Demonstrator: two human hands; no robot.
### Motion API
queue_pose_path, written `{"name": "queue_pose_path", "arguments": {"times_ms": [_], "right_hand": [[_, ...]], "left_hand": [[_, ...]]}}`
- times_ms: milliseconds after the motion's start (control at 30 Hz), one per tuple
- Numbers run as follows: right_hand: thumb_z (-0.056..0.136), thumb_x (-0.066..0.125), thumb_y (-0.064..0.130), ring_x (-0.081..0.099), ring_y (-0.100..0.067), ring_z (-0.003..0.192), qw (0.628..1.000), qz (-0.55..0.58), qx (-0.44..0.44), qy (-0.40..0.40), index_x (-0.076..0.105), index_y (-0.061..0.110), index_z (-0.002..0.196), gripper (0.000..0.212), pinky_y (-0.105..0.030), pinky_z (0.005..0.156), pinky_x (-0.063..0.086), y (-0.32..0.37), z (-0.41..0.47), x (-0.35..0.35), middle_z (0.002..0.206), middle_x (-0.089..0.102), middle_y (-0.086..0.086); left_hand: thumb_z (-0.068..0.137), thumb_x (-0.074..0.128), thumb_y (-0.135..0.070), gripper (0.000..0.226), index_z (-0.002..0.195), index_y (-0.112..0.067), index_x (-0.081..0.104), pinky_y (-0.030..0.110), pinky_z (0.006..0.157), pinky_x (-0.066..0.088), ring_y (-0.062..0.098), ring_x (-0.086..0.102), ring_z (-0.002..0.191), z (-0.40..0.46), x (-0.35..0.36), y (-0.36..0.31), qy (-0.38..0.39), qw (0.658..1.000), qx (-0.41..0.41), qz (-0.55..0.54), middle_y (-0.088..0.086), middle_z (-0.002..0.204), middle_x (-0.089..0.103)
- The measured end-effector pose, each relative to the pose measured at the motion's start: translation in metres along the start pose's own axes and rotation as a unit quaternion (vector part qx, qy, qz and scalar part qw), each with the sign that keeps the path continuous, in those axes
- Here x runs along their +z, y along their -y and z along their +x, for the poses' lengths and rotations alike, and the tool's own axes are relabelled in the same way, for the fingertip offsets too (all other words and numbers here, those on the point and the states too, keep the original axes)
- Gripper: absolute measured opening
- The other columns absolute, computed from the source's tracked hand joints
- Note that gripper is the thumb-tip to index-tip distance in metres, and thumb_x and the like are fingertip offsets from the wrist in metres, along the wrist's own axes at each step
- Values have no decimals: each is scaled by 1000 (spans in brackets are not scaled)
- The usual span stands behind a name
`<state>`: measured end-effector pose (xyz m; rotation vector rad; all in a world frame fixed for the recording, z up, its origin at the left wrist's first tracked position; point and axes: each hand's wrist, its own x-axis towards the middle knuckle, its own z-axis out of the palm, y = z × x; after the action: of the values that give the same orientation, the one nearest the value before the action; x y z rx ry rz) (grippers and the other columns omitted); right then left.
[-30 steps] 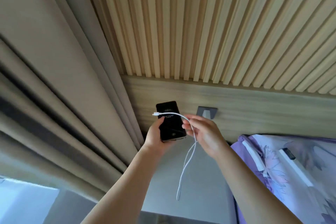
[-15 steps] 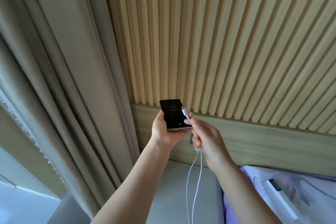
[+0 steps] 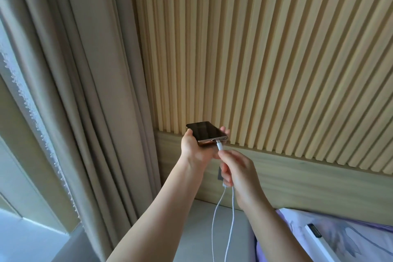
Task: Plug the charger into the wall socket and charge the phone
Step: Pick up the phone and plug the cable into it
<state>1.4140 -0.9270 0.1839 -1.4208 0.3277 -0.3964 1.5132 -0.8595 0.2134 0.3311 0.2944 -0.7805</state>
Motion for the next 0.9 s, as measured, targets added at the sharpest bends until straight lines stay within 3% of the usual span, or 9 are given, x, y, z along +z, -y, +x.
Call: {"name": "queue_pose_path", "arguments": {"times_ms": [133, 233, 333, 400, 533, 633, 733, 900], "right_hand": [[92, 52, 13, 22, -8, 35, 1000, -11, 14, 9, 63, 2, 80, 20, -22, 41, 15, 1, -8, -1, 46, 33, 7], [93, 52, 13, 21, -8, 35, 1000, -10, 5, 11, 61, 3, 75, 22, -22, 41, 15, 4, -11, -5, 47, 31, 5], [92, 52, 13, 21, -8, 36, 1000, -18, -4, 10, 57, -8, 77, 27, -22, 41, 14, 4, -13, -10, 49, 30, 2], [92, 53, 13, 21, -8, 37, 1000, -19, -5, 7, 57, -11, 81, 27, -22, 41, 14, 3, -15, -12, 48, 30, 4], [92, 53, 14, 20, -9, 38, 1000, -8, 0, 3, 60, 0, 74, 23, -22, 42, 14, 4, -16, -15, 50, 29, 1], [90, 54, 14, 21, -10, 37, 1000, -7, 8, -3, 57, -4, 74, 25, -22, 42, 15, 5, -17, -19, 49, 30, 1], [88, 54, 14, 22, -10, 35, 999, -18, 25, -11, 60, 6, 68, 22, -21, 41, 17, 7, -17, -22, 46, 31, 2], [87, 54, 12, 25, -12, 36, 999, -4, 35, -7, 63, 5, 70, 20, -21, 42, 17, 7, -18, -22, 43, 35, 4]], "left_hand": [[98, 30, -46, 64, 138, 3, 38, 57, 79, 46, 40, 49, 123, -3, 3, 6, 8, 1000, -2, -21, 32, 130, 46], [99, 31, -46, 63, 137, 4, 39, 58, 81, 46, 40, 50, 122, -6, 4, 13, 14, 1000, 1, -14, 33, 130, 46], [98, 32, -48, 65, 138, 2, 39, 57, 88, 46, 40, 47, 128, -8, 5, 17, 21, 1000, 7, -6, 32, 135, 45], [97, 33, -49, 65, 138, 1, 39, 57, 90, 45, 40, 48, 128, -7, 5, 19, 26, 1000, 10, -4, 32, 135, 45], [97, 32, -50, 65, 138, 0, 40, 57, 89, 46, 38, 50, 125, -3, 6, 23, 34, 999, 24, -1, 31, 135, 46], [97, 32, -50, 64, 137, -1, 41, 56, 94, 46, 37, 49, 127, -2, 4, 27, 55, 998, 29, 20, 29, 136, 47], [96, 34, -50, 60, 135, -5, 44, 52, 96, 46, 35, 50, 126, 1, 1, 30, 81, 994, 46, 51, 25, 136, 48], [95, 35, -49, 56, 129, -7, 51, 49, 98, 47, 36, 52, 117, 6, -6, 32, 135, 983, 78, 93, 23, 128, 51]]}}
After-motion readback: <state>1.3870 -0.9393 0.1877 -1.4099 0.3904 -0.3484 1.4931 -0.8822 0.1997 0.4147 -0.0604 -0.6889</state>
